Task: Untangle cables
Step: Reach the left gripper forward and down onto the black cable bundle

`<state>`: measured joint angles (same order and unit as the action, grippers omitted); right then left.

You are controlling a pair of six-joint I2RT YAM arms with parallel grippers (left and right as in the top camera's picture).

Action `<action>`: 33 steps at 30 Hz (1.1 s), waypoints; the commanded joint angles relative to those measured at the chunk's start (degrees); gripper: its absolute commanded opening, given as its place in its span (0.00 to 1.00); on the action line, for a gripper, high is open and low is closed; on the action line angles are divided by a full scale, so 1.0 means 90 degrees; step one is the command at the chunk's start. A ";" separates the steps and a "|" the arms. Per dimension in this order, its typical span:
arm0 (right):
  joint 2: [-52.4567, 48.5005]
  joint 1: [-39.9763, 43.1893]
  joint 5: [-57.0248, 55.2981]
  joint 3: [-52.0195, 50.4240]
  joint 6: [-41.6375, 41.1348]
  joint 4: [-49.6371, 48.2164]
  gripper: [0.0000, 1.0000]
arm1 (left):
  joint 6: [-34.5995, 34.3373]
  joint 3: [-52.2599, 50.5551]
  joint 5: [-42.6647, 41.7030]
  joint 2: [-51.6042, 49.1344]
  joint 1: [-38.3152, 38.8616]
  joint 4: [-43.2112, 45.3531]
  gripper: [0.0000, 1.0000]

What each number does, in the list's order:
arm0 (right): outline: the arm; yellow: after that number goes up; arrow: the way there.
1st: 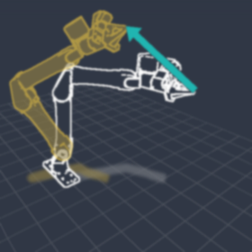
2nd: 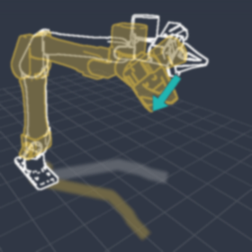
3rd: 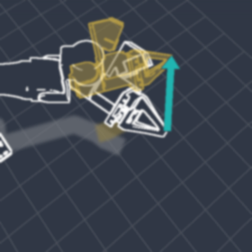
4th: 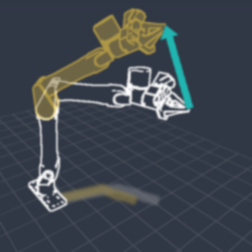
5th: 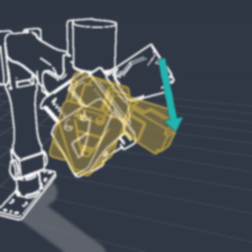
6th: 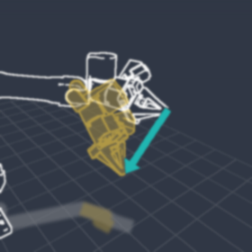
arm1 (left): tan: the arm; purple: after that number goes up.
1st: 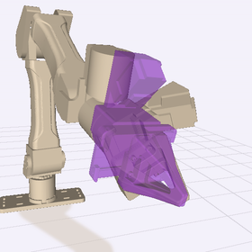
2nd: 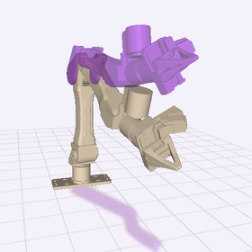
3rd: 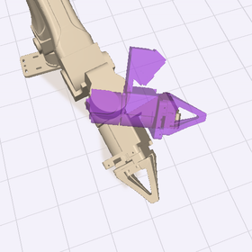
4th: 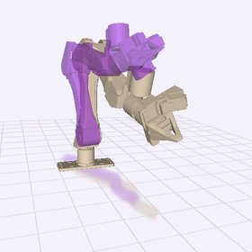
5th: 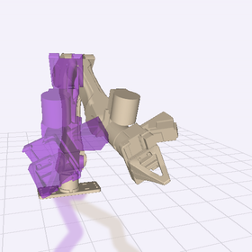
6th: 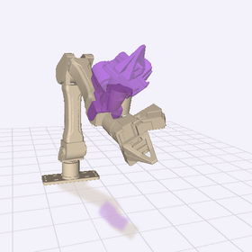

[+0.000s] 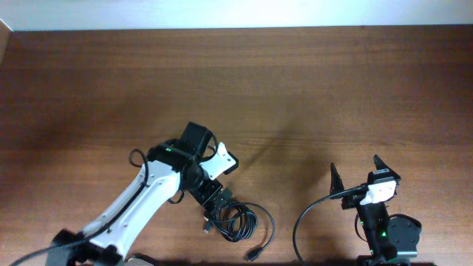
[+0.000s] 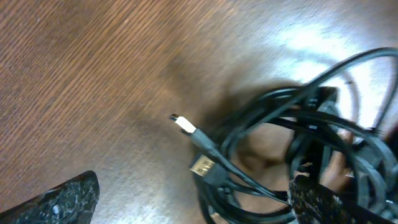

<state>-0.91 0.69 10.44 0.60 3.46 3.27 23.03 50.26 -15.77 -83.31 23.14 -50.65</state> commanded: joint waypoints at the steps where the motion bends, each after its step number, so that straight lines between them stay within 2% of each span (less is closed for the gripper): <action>1: 0.0066 -0.0034 0.0032 -0.0032 0.0019 0.0044 0.99 | 0.0109 0.0087 0.0406 -0.0342 0.0015 0.0158 0.99; 5: 0.0066 -0.0034 0.0032 -0.0032 0.0019 0.0044 0.99 | 0.0153 0.0087 0.0401 -0.0500 0.0015 0.0425 0.99; 8: 0.0066 -0.0034 0.0032 -0.0032 0.0019 0.0046 0.99 | 0.0583 0.0087 0.0398 -0.0500 0.0090 0.0457 0.99; 16: 0.0066 -0.0034 0.0032 -0.0032 0.0019 0.0044 0.99 | 0.1751 0.0007 0.0401 -0.0505 0.1078 0.0610 0.99; 33: 0.0066 -0.0034 0.0032 -0.0032 0.0019 0.0044 0.99 | 0.1763 -0.0070 0.0012 -0.0636 0.1336 0.0770 0.99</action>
<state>-0.91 0.69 10.44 0.60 3.42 3.27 37.95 50.24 -12.88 -87.61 34.87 -43.86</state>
